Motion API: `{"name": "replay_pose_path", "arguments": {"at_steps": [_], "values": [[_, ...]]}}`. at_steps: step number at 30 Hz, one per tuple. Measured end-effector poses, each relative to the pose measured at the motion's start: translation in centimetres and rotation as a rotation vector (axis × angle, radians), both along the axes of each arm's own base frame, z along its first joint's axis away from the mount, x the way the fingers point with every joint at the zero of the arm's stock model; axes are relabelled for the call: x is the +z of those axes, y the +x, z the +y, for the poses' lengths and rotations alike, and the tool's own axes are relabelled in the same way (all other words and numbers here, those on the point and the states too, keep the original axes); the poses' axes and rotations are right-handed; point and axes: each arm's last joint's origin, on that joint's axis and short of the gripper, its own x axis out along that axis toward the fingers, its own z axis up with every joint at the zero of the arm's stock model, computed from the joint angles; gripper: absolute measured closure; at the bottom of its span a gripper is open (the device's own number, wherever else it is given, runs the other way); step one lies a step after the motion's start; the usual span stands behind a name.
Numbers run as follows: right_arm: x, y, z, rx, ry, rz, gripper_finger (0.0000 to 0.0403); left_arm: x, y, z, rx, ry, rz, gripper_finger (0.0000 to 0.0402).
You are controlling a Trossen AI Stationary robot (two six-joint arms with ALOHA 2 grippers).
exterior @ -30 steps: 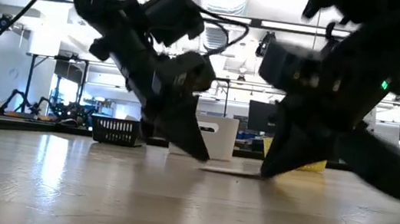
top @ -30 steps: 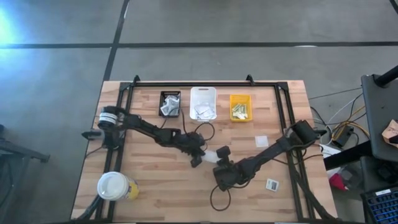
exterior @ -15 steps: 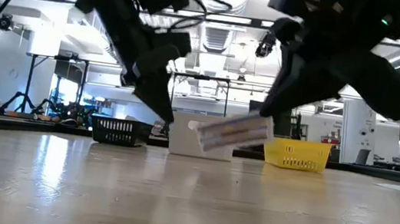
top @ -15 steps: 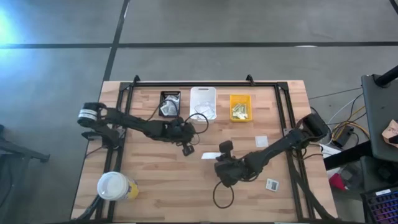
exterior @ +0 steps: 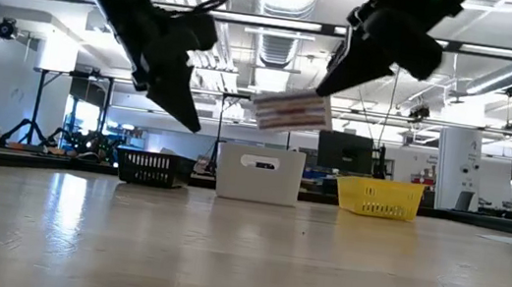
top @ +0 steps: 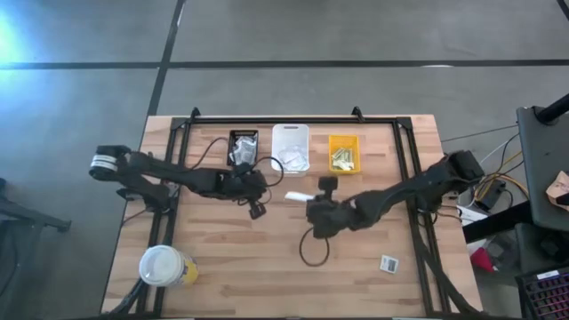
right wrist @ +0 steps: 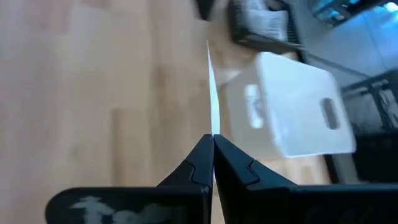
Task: Pick & Place First Aid Supplies
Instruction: Put the blue bandage into the white bin
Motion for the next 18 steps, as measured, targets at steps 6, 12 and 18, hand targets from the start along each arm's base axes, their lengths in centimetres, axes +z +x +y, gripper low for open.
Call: {"name": "replay_pose_path", "arguments": {"at_steps": [6,12,18], "values": [[1.9,0.0,-3.3,-0.104,0.003,-0.071,0.0395,0.5,-1.4,0.1,0.016,0.027,-0.033,0.0401],[3.0,0.9,-6.3,-0.126,-0.034,-0.126,0.0395,0.6,-1.7,0.2,0.010,0.049,-0.039,0.0401],[2.1,2.2,-9.7,-0.210,-0.010,-0.181,0.0395,0.3,-1.6,0.2,0.009,0.049,-0.030,0.0401]]}}
